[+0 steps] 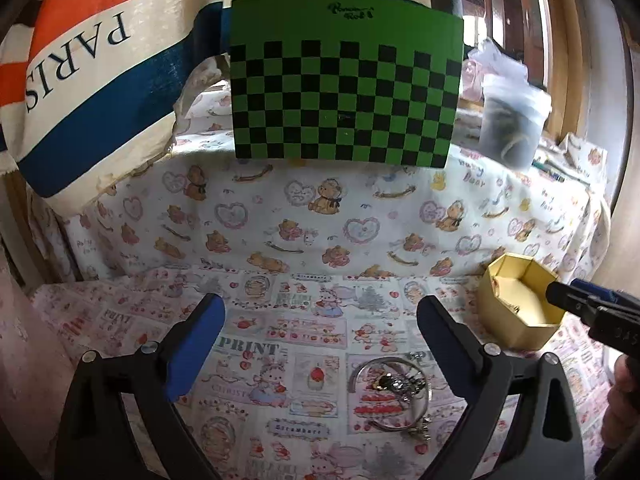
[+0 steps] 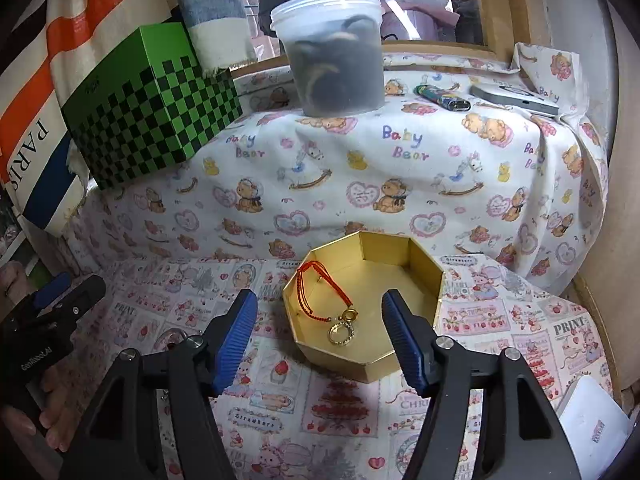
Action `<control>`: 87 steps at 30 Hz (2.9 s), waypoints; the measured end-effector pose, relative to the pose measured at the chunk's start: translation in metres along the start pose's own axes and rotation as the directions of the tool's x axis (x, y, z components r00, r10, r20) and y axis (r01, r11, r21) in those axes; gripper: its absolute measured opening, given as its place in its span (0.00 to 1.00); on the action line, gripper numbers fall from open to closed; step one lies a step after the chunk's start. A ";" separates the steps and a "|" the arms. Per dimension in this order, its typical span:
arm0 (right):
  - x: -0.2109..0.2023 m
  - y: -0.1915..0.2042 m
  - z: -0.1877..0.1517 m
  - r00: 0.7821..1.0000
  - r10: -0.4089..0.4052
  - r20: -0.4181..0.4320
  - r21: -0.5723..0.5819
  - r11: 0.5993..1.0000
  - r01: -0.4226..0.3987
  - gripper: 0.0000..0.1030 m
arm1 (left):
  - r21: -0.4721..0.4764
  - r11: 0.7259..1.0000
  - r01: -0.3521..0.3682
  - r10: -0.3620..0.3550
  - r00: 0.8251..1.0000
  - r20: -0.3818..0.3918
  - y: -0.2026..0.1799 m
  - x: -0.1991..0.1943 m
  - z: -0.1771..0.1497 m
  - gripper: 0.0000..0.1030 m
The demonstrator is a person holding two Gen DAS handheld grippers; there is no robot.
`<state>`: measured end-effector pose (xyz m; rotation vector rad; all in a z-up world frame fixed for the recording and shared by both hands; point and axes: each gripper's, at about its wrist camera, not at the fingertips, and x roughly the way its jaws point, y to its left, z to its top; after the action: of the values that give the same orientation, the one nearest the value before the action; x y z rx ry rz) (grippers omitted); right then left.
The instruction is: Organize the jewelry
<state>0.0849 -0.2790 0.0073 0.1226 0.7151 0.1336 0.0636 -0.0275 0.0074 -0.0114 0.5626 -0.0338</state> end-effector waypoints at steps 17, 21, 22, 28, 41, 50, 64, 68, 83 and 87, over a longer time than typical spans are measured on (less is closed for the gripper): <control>0.007 -0.005 -0.002 1.000 -0.022 -0.022 0.012 1.000 0.022 0.68 | -0.065 0.989 0.131 -0.140 0.975 -0.170 0.009 0.032 -0.010 0.96; 0.007 -0.006 -0.002 1.000 -0.018 -0.022 0.015 1.000 0.018 0.68 | -0.026 0.982 0.184 -0.186 0.956 -0.227 -0.006 0.041 -0.017 0.87; 0.007 -0.006 -0.002 1.000 -0.017 -0.022 0.015 1.000 0.017 0.68 | -0.008 0.981 0.192 -0.189 0.953 -0.239 -0.011 0.042 -0.019 0.87; 0.007 -0.003 -0.003 0.999 -0.026 -0.027 -0.002 1.000 0.026 0.68 | 0.076 0.973 0.217 -0.184 0.934 -0.307 -0.037 0.050 -0.030 0.79; 0.005 0.001 -0.003 1.000 -0.018 -0.025 -0.021 1.000 0.018 0.68 | -0.091 0.931 0.353 -0.362 0.866 -0.345 -0.036 0.062 -0.031 0.05; 0.004 0.001 -0.003 1.000 -0.018 -0.024 -0.019 1.000 0.017 0.68 | -0.083 0.928 0.362 -0.370 0.880 -0.298 -0.032 0.047 -0.025 0.00; 0.003 0.007 -0.004 0.999 -0.031 -0.025 -0.056 0.998 0.030 0.68 | -0.032 0.971 0.238 -0.236 0.914 -0.329 -0.028 0.062 -0.031 0.09; 0.004 0.006 -0.004 0.999 -0.032 -0.026 -0.054 0.998 0.031 0.68 | -0.032 0.975 0.221 -0.219 0.915 -0.338 -0.029 0.067 -0.034 0.09; 0.013 0.041 -0.010 0.972 0.197 -0.125 -0.100 0.973 -0.210 0.36 | -0.129 0.963 0.237 -0.256 0.954 -0.156 0.008 0.031 -0.008 0.02; 0.043 0.070 -0.010 0.967 0.142 -0.210 -0.147 0.974 -0.175 0.26 | -0.147 0.973 0.175 -0.201 0.961 -0.188 0.013 0.043 -0.010 0.02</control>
<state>0.1045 -0.2024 -0.0170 0.0079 0.8904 0.3619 0.0951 -0.0156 -0.0241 -0.1902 0.7648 -0.1861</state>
